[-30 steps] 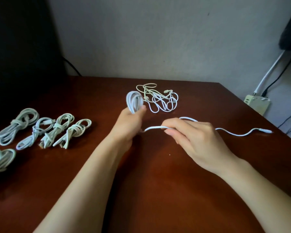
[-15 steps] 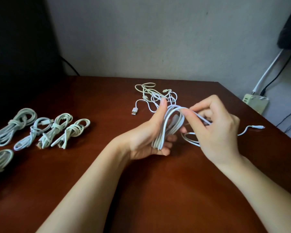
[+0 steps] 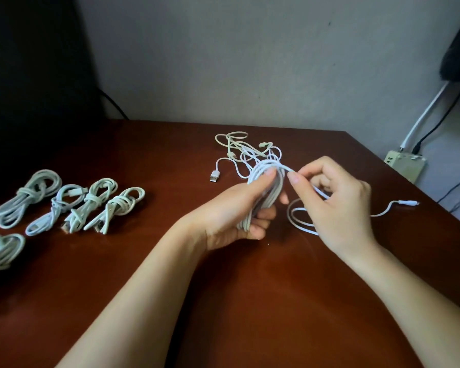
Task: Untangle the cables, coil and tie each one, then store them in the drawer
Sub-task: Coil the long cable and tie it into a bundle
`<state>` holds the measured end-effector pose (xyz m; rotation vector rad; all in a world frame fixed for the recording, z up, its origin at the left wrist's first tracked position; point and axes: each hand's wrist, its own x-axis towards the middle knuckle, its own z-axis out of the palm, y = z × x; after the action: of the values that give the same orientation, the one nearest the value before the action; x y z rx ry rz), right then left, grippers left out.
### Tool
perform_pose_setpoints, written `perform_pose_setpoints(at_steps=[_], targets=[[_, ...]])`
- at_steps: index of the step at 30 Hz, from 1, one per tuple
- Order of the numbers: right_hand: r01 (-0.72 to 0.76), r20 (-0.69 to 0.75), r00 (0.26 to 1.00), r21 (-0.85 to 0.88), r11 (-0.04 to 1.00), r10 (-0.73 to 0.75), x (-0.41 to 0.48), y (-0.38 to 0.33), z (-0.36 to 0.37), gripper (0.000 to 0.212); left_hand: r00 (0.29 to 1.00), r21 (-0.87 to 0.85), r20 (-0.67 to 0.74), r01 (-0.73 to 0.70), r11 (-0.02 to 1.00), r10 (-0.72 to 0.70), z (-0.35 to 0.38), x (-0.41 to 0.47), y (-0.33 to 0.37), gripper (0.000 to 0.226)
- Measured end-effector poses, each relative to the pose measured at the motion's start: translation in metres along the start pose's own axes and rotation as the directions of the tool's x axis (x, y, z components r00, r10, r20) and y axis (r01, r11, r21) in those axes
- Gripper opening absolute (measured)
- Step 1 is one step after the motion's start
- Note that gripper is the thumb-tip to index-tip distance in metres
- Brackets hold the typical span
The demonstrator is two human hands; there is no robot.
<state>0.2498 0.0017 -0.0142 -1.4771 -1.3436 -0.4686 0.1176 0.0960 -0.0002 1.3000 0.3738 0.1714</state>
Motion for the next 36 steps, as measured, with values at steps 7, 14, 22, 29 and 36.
perform_pose_setpoints(at_steps=[7,14,22,29,36], targets=[[0.015,0.064,0.998,0.020,1.000,-0.016,0.000,0.002,-0.002,0.021,0.993,-0.197,-0.050,-0.113,0.974,0.105,-0.006,0.000,0.004,0.060],[-0.057,0.161,0.986,0.068,0.996,0.045,0.001,0.004,0.000,0.028,0.975,-0.440,-0.132,-0.219,0.871,0.178,-0.010,-0.001,0.008,0.062],[-0.115,0.245,0.967,0.185,0.976,0.068,0.002,0.002,0.001,0.030,0.973,-0.460,-0.073,-0.229,0.858,0.220,-0.009,-0.004,0.011,0.060],[-0.182,0.302,0.947,0.225,0.957,0.109,0.000,-0.003,0.003,0.028,0.948,-0.314,-0.047,-0.312,0.897,0.314,-0.009,-0.004,0.007,0.019],[-0.352,0.529,0.823,0.184,0.918,0.209,-0.005,-0.007,0.007,0.039,0.917,-0.247,-0.189,-0.391,0.887,0.351,-0.010,-0.001,0.006,0.011]])
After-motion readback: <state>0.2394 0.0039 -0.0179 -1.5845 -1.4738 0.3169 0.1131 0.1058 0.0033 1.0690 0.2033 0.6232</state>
